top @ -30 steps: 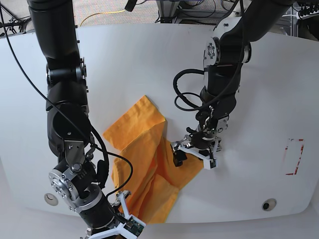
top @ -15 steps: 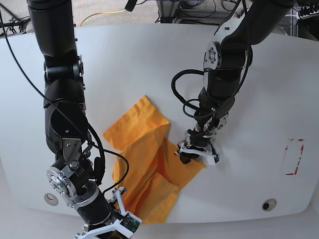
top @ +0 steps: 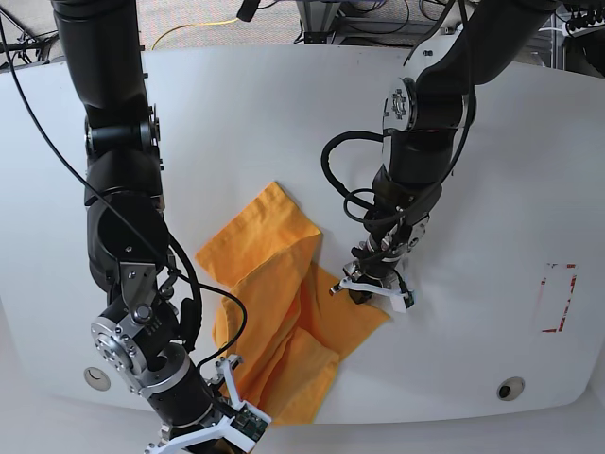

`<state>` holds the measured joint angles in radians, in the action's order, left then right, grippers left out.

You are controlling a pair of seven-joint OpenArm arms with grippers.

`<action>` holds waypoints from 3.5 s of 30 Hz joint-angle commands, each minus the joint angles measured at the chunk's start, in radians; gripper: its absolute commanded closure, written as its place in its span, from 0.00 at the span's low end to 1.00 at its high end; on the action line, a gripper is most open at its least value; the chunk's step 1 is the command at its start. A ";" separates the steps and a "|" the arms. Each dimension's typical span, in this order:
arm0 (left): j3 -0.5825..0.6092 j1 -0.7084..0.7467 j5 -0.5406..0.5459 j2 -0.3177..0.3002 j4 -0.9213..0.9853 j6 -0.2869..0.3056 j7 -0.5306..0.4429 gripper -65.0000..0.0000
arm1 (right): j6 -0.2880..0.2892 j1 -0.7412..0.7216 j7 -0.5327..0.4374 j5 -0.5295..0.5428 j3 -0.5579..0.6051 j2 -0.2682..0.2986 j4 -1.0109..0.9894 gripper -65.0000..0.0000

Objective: Fold the T-shirt properly

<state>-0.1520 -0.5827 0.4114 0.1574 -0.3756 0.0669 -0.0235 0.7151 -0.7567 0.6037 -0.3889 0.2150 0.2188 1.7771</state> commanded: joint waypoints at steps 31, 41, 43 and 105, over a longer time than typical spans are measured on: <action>-0.005 0.671 0.004 -0.160 -1.221 -0.055 0.540 0.98 | -0.017 -0.014 -0.018 -0.005 -0.007 -0.005 0.013 1.00; -0.005 0.788 0.004 -0.173 -1.311 -0.054 0.540 0.32 | -0.017 -0.013 -0.018 0.001 -0.007 -0.006 0.008 1.00; -0.005 0.801 0.004 -0.187 -1.333 -0.055 0.540 0.22 | -0.017 -0.013 -0.018 0.003 -0.007 -0.006 0.008 1.00; -0.074 0.455 0.086 -0.160 -0.845 0.035 0.686 0.85 | -0.017 0.029 -0.020 -0.003 -0.007 -0.008 0.025 1.00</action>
<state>-0.2268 -0.1230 0.5106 -0.0059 -1.2343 0.1112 0.6254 0.7155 -0.6899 0.6041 -0.3889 0.2150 0.2085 1.7851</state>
